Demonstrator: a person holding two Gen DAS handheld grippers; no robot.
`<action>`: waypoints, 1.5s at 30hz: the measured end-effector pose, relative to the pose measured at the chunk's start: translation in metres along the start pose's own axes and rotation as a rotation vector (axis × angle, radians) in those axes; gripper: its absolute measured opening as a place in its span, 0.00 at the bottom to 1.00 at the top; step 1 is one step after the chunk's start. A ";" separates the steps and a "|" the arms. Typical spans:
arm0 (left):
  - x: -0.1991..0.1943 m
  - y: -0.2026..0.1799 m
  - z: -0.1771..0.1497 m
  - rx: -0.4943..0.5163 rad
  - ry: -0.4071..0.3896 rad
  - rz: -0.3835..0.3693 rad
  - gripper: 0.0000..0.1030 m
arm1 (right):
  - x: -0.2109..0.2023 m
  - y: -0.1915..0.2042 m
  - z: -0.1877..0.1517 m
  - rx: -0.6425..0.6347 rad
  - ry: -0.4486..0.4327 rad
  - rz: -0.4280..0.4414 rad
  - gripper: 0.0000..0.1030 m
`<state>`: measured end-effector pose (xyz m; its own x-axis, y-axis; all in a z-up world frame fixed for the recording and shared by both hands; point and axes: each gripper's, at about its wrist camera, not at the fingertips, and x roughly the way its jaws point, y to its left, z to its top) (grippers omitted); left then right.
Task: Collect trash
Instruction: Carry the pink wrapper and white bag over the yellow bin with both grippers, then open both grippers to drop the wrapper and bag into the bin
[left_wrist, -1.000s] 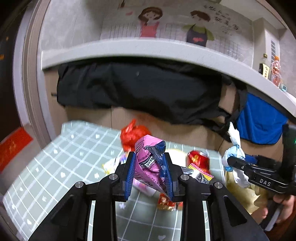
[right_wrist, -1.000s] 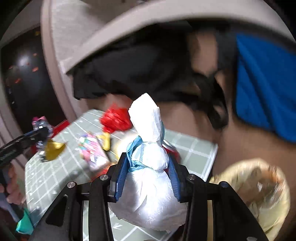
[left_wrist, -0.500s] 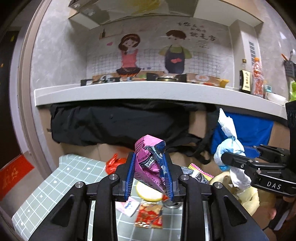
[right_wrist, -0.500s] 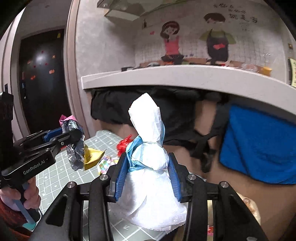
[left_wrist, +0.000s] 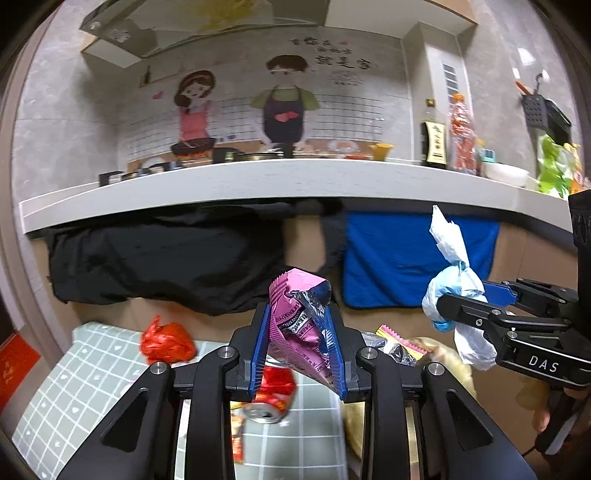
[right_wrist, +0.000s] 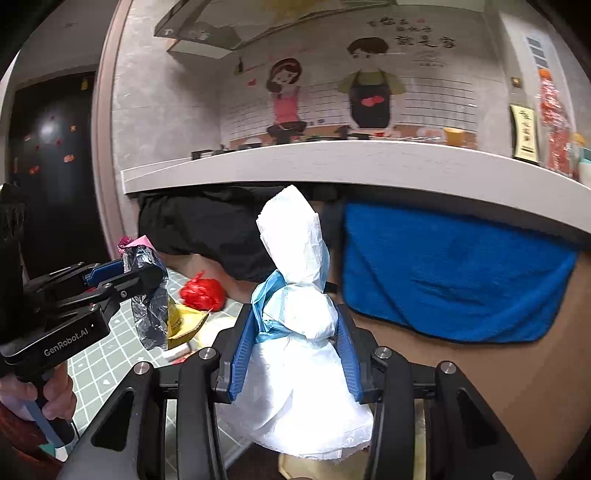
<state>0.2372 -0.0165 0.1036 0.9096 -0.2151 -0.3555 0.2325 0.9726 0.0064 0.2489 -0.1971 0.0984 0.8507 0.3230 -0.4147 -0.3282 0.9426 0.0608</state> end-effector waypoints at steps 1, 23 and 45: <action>0.002 -0.004 0.000 0.002 0.002 -0.007 0.29 | -0.002 -0.005 -0.002 0.008 0.001 -0.008 0.39; 0.088 -0.076 -0.027 -0.026 0.176 -0.210 0.29 | -0.006 -0.091 -0.041 0.143 0.039 -0.119 0.39; 0.152 -0.084 -0.055 -0.085 0.314 -0.361 0.33 | 0.037 -0.131 -0.069 0.238 0.118 -0.136 0.41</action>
<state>0.3374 -0.1265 -0.0023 0.6250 -0.5155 -0.5862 0.4732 0.8474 -0.2407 0.2948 -0.3141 0.0128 0.8219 0.1933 -0.5357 -0.0969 0.9744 0.2029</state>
